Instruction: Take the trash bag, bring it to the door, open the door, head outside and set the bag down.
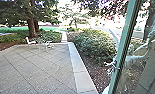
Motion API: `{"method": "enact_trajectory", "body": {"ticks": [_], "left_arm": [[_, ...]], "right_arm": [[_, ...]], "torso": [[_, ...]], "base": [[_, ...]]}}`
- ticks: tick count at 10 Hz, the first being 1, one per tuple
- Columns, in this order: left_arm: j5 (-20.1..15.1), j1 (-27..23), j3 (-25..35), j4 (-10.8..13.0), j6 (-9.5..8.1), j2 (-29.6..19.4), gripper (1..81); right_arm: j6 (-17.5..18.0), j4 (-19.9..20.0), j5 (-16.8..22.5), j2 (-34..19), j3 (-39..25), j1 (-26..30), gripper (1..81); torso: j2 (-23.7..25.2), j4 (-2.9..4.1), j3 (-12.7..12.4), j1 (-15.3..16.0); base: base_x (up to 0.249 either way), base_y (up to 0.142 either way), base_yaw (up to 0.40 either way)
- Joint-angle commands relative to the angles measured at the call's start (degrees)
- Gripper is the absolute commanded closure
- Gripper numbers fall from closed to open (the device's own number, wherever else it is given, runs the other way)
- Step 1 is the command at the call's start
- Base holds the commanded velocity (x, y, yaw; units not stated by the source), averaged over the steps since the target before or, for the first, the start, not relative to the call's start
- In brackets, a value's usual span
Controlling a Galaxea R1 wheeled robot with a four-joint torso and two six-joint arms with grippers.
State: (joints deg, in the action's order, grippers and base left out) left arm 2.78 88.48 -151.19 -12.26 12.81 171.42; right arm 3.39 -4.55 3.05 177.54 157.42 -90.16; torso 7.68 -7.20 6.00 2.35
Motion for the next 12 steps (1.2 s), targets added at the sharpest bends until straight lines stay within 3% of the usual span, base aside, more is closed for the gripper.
{"method": "enact_trajectory", "body": {"ticks": [1,2,3,4,12], "left_arm": [[-3.4,-2.7,0.3,-0.4,0.2,-0.1,81.1],[-3.4,-2.7,0.3,-0.4,0.2,-0.1,81.1],[-3.4,-2.7,0.3,-0.4,0.2,0.0,81.1],[-3.4,-2.7,0.3,-0.4,0.2,0.0,81.1],[-3.4,-2.7,0.3,-0.3,0.2,0.2,81.1]], "right_arm": [[-0.8,-0.5,3.8,1.1,-1.0,2.6,1.0],[-0.8,-0.4,3.8,1.0,-0.9,2.7,1.0],[-0.9,-0.5,3.8,1.1,-0.9,2.7,1.0],[-0.9,-0.5,3.8,1.0,-0.8,2.7,1.0],[-0.9,-0.6,3.8,1.1,-1.1,2.7,1.0]], "torso": [[0.0,3.75,2.2,0.0],[0.0,1.38,0.6,0.1],[0.0,2.8,1.3,0.0],[0.0,3.23,1.6,0.0],[-0.1,3.21,1.6,0.1]], "base": [[0.098,0.0,0.0],[0.098,0.0,0.0],[0.094,0.0,0.0],[0.094,0.0,0.0],[0.09,0.0,0.0]]}}
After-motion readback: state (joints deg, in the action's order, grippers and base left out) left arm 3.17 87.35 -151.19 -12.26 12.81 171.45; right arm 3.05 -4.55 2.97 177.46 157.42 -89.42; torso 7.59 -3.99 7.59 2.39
